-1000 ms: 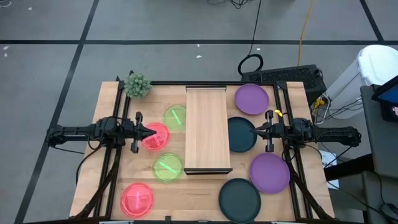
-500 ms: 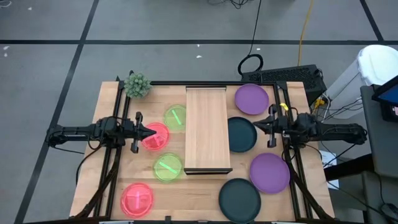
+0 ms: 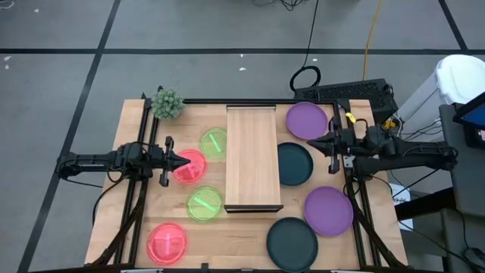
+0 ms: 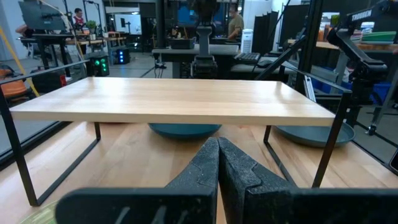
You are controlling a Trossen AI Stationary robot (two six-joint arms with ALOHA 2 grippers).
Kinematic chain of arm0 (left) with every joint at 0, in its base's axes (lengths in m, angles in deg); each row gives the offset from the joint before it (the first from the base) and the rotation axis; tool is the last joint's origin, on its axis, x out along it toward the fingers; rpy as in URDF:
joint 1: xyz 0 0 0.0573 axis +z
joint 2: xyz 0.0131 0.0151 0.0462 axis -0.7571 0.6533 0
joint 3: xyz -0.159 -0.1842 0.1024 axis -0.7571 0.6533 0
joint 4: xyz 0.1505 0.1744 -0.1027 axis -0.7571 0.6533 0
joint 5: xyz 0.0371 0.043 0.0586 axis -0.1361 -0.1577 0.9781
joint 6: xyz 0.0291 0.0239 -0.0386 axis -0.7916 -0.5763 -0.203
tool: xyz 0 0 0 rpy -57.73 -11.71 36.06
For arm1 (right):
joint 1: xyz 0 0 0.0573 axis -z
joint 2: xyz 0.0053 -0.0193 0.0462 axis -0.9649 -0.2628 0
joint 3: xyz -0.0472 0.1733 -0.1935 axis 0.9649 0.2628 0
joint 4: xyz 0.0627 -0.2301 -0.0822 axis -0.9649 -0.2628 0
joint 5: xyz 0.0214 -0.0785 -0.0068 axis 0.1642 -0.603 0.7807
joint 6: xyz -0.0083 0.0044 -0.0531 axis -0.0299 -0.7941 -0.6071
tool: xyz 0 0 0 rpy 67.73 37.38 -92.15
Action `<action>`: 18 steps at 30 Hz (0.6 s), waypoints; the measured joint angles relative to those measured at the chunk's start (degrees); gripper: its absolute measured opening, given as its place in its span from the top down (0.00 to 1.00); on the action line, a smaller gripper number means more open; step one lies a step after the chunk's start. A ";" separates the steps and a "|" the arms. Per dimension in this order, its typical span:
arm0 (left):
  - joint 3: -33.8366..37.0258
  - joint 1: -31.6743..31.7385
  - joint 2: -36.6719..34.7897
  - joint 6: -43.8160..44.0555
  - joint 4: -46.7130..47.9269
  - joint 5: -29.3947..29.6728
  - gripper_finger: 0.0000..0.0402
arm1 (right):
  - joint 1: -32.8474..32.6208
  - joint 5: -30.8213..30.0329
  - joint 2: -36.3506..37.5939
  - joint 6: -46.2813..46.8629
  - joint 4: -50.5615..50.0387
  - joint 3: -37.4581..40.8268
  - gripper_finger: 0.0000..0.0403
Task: Place and stack plates onto a shelf
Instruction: Put the top purple plate on the shelf
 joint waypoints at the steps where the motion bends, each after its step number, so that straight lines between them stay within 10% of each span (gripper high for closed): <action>1: 0.01 0.00 0.00 0.00 0.01 0.00 0.99 | 0.00 0.00 -0.80 -0.09 -0.27 -1.40 1.00; 18: 0.01 -0.01 0.00 0.00 0.00 -0.02 0.99 | -0.01 0.26 -14.27 -0.05 -20.88 -26.59 1.00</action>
